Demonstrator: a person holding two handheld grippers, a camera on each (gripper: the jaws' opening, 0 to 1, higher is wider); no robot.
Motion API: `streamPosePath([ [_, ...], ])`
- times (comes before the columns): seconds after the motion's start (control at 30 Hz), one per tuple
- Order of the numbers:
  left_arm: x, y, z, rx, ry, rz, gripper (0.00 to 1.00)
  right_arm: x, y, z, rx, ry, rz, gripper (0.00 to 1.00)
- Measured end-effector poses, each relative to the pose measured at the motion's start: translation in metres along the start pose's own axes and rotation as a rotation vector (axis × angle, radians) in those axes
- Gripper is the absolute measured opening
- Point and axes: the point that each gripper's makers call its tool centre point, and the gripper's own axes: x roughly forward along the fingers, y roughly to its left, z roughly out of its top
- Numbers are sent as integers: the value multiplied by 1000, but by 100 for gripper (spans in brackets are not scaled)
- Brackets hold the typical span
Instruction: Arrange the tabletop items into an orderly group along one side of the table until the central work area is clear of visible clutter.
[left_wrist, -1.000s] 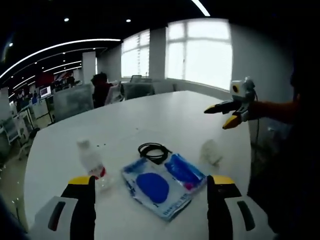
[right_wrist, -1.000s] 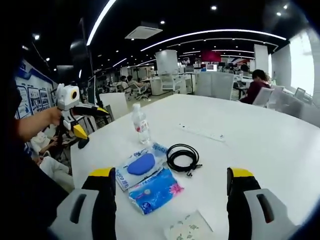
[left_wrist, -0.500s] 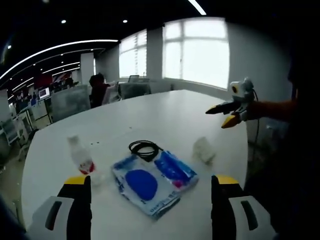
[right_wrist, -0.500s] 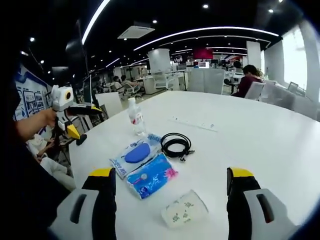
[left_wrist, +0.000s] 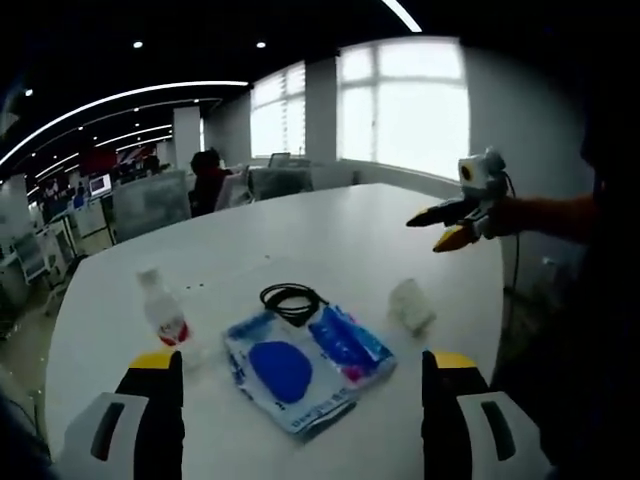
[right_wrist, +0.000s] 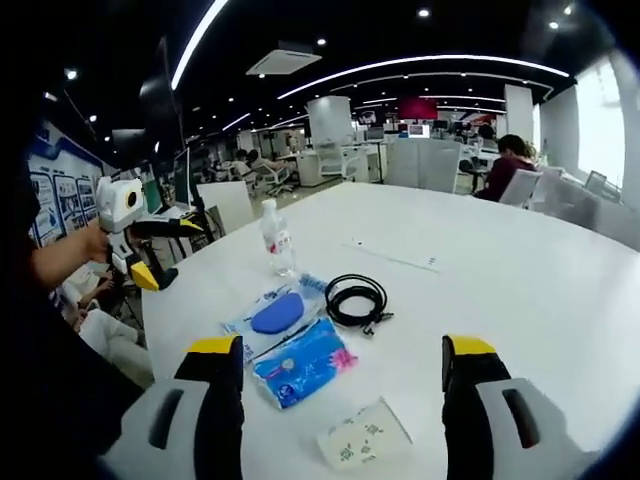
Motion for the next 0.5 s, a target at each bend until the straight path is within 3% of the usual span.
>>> streamPosePath([
  [0.13,0,7,-4,-6,-5,3,99,5,-3,4,6,-7,-7,66],
  [0.17,-2,3,-5,-9,-6,8,99,20,-12,10,33,3,-23,64],
  [0.3,-6,-1,-5,-13,-11,14,99,36,-16,13,49,31,-39,58],
  [0.43,-8,-1,-6,-18,-15,23,99,58,-23,8,62,86,-44,55],
  [0.5,-11,1,-6,-23,-17,32,99,65,-27,-1,68,153,-59,53],
])
